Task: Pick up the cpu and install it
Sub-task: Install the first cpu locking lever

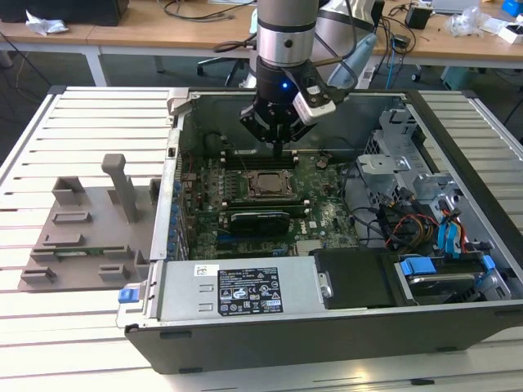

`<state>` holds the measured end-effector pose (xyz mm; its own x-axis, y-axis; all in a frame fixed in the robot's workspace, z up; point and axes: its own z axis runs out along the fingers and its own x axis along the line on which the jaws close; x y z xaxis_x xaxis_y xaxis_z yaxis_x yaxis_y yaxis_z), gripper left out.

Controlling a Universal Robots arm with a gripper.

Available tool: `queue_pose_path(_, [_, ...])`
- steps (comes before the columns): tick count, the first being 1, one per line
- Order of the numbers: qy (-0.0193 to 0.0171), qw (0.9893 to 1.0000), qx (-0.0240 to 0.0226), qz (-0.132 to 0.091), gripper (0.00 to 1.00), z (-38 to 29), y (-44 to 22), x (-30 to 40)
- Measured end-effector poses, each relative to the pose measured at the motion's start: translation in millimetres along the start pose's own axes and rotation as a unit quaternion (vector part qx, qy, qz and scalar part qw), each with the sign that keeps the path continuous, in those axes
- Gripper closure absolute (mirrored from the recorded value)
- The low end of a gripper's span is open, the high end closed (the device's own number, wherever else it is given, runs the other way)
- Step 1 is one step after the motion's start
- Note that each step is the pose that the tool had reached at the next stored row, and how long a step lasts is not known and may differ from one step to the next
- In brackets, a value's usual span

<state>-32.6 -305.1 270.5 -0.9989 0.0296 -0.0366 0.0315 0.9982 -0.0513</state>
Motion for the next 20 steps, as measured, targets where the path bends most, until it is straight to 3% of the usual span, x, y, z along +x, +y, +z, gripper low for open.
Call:
queue_pose_path(16, [-0.0017,0.9995,-0.0012,-0.032,0.9,0.0,0.0,0.0])
queue_pose_path(20, [-0.0017,0.9995,-0.0012,-0.032,0.9,-0.2,-0.2,6.4])
